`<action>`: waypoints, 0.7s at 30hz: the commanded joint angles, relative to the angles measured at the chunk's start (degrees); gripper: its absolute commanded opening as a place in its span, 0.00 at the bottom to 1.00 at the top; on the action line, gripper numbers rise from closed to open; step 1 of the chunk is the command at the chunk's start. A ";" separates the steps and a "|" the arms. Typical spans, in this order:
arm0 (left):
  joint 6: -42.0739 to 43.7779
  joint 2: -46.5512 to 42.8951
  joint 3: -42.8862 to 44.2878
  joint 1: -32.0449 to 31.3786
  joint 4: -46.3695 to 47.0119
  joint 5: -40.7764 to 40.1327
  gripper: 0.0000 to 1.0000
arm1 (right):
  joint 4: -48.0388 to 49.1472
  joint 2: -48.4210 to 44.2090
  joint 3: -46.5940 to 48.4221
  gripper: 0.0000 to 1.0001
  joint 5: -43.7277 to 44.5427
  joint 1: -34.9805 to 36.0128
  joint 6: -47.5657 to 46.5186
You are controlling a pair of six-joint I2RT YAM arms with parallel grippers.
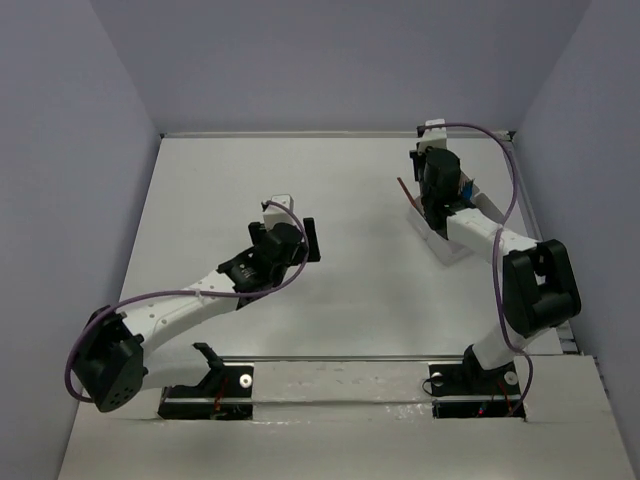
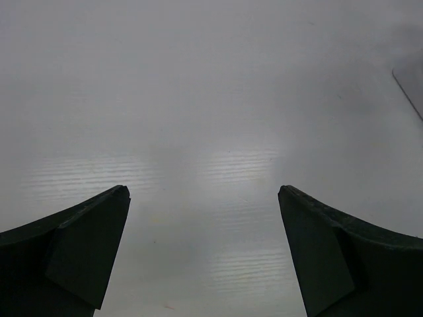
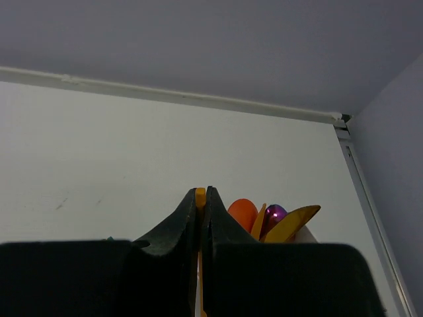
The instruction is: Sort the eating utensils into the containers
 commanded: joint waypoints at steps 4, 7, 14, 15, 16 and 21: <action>0.16 2.05 3.00 0.18 0.32 -3.36 0.82 | 7.64 3.27 -0.67 0.00 -0.45 -0.20 -0.19; 0.42 2.93 3.53 0.70 0.15 -4.15 0.70 | 8.08 3.97 -2.08 0.01 -0.54 -0.20 1.65; 0.25 4.08 4.32 0.71 -0.12 -4.16 0.62 | 7.56 4.06 -3.67 0.23 -0.28 -0.20 3.85; 0.25 4.08 4.32 0.71 -0.12 -4.15 0.62 | 7.20 4.15 -3.58 0.29 0.07 -0.20 4.20; 0.08 4.08 4.32 0.71 -0.12 -4.07 0.62 | 6.68 4.23 -3.49 0.32 0.16 -0.20 4.38; 0.07 3.99 4.49 0.71 -0.29 -3.98 0.74 | 4.65 3.45 -2.96 0.66 0.78 -0.20 6.05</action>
